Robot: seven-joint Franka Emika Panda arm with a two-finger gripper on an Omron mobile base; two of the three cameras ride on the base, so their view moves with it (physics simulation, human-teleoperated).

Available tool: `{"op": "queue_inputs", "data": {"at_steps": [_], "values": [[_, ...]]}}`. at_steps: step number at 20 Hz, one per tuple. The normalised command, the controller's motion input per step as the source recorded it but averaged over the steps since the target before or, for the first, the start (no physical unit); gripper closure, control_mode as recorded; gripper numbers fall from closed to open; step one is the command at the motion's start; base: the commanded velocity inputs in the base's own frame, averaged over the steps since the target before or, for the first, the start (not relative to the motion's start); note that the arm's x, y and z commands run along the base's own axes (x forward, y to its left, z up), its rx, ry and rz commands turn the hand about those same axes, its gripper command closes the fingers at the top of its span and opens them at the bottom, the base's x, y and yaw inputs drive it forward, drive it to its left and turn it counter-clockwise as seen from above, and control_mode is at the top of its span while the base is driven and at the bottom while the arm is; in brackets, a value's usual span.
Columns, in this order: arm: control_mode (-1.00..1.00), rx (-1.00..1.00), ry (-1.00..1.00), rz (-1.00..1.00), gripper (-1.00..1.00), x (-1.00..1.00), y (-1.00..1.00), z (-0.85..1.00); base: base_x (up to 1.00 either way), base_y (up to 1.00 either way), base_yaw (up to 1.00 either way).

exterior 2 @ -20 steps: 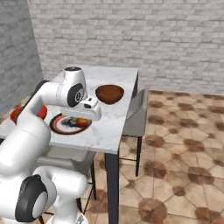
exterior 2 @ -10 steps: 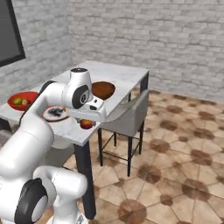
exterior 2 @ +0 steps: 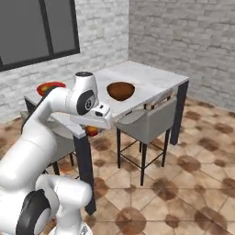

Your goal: Take the fruits from the plate on the dining counter and place two fruits in each bowl.

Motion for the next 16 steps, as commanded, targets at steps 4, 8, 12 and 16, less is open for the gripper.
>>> {"op": "queue_inputs", "data": {"at_steps": [4,8,12,16], "values": [[1.0,0.0,0.0,0.0,1.0,0.0,0.0,0.0,0.14,-0.64,0.75],[1.0,0.0,0.0,0.0,1.0,0.0,0.0,0.0,0.23,-0.55,0.78],[1.0,0.0,0.0,0.0,1.0,0.0,0.0,0.0,0.19,-0.66,0.75],[1.0,0.0,0.0,0.0,1.0,0.0,0.0,0.0,0.06,-0.83,0.7]]}}
